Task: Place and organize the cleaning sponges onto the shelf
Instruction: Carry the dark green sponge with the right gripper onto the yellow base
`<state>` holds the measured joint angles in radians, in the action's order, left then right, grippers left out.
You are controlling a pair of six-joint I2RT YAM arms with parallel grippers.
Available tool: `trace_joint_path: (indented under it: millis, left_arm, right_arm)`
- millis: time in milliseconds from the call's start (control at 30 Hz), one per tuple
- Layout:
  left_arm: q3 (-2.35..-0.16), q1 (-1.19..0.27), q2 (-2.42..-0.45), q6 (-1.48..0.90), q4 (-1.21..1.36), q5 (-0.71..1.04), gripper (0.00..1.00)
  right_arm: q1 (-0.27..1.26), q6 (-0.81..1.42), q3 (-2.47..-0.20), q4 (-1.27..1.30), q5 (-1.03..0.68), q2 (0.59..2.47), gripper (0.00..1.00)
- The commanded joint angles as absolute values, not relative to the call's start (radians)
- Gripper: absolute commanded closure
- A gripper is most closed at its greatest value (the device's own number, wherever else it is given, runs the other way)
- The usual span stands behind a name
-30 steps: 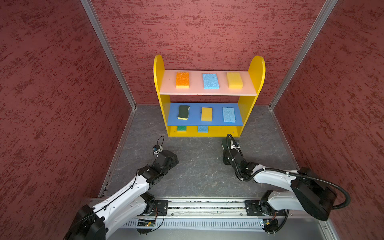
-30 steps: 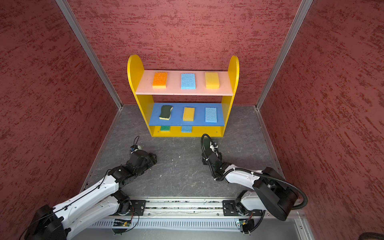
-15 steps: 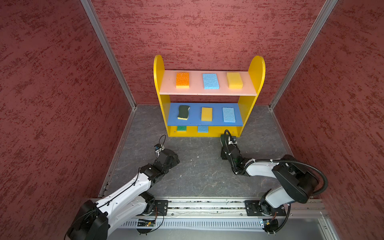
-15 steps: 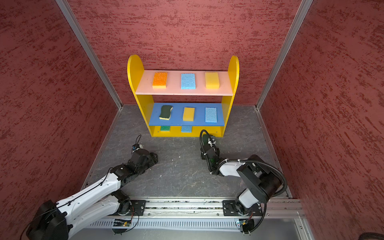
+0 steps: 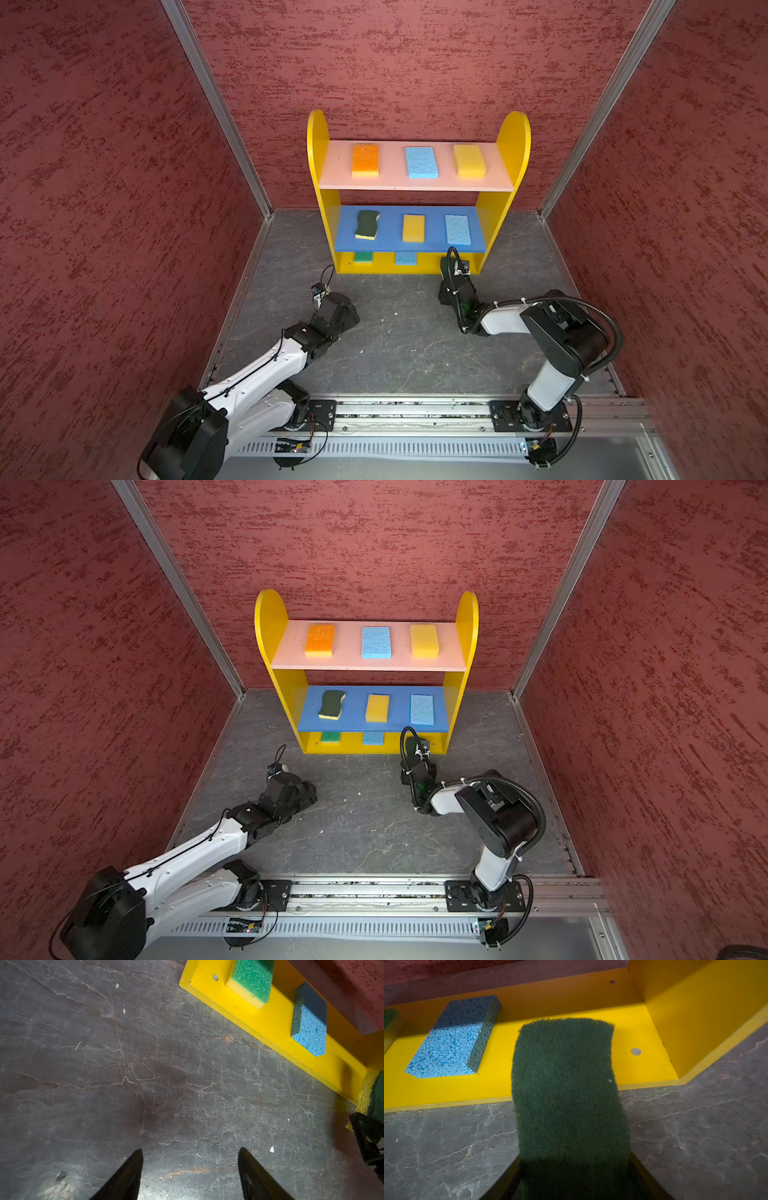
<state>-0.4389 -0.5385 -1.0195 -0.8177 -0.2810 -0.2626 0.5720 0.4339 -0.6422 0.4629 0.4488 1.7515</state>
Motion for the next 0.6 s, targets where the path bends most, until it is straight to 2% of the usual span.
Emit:
trace_joint_path:
  millis: [0, 567]
  left_arm:
    - [-0.456, -0.533, -1.034, -0.799, -0.244, -0.264, 0.27]
    - [-0.494, -0.532, -1.161, -0.786, -0.196, -0.258, 0.27]
  right_arm:
    - [0.559, 0.380, -0.671, 0.544, 0.431, 1.777, 0.35]
    - [0.519, 0.298, -0.700, 0.655, 0.479, 1.859, 0.35]
